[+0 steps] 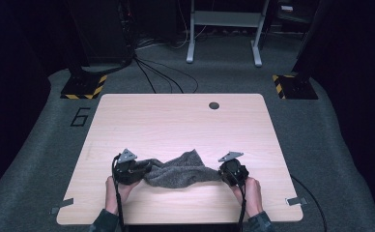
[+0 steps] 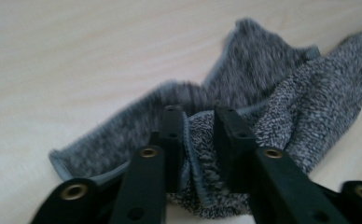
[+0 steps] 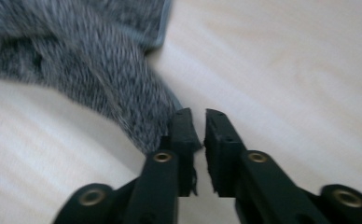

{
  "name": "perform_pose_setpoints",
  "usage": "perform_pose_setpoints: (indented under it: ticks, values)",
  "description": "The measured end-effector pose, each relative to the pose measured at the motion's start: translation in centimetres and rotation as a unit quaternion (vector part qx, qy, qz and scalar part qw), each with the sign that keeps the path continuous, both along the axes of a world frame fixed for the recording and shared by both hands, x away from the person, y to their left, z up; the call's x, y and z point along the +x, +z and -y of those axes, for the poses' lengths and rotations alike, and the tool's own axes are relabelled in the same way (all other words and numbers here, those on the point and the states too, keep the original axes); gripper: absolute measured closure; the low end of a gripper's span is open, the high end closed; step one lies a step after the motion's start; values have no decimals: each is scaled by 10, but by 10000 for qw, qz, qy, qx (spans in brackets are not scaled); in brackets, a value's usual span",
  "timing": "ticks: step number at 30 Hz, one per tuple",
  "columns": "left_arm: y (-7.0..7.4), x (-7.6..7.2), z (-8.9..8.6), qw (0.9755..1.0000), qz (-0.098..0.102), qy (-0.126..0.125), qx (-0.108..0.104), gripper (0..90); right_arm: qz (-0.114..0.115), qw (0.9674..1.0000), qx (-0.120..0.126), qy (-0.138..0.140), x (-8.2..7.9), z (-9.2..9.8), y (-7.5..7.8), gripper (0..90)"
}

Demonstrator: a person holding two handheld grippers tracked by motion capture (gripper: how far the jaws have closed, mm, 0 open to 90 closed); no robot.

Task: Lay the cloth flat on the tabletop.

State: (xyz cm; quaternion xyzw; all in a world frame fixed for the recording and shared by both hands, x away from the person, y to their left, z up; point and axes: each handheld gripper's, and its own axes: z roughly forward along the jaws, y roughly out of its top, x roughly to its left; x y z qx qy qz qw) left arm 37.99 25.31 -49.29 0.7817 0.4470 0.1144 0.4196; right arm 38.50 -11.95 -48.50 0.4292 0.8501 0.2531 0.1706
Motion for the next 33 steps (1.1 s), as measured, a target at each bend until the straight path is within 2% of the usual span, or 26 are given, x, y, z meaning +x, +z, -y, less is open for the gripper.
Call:
perform_pose_setpoints:
  ticks: [2,5,6,9,11,14,17,21,23,26,29,31,32,33]
  values:
    - [2,-2,-4,10000,-39,78,6,561,-115,9998,131,52,-1,5,-1,686]
    - [13,1,-10,9996,39,255,-77,421,-49,9986,506,114,2,12,12,563]
    - [18,3,-12,9994,88,326,-81,385,23,9984,562,105,4,12,17,546]
    - [24,11,-16,9983,150,561,-54,346,150,9970,749,145,16,9,32,509]
    - [21,19,-18,9978,-12,656,41,333,205,9958,870,206,27,5,37,496]
    - [8,26,-20,9965,-275,748,239,331,198,9934,1089,315,44,-2,39,465]
    - [-5,29,-20,9949,-429,839,370,334,71,9943,975,415,61,-17,31,427]
    - [-12,32,-21,9926,-395,994,572,335,-57,9952,820,540,80,-38,14,417]
    - [-11,32,-22,9916,-407,995,722,336,-106,9956,744,553,88,-48,7,420]
    - [-12,33,-21,9908,-388,1023,795,338,-160,9958,691,582,96,-59,1,422]
    - [-14,34,-19,9911,-381,989,808,362,-143,9967,560,565,101,-67,-4,436]
    - [-17,35,-16,9911,-384,993,799,390,-212,9970,476,570,104,-71,-8,447]
    - [-17,35,-17,9912,-403,898,880,397,-205,9972,433,571,106,-72,-10,451]
    - [-19,35,-14,9910,-350,1000,814,397,-237,9973,407,561,107,-72,-12,455]
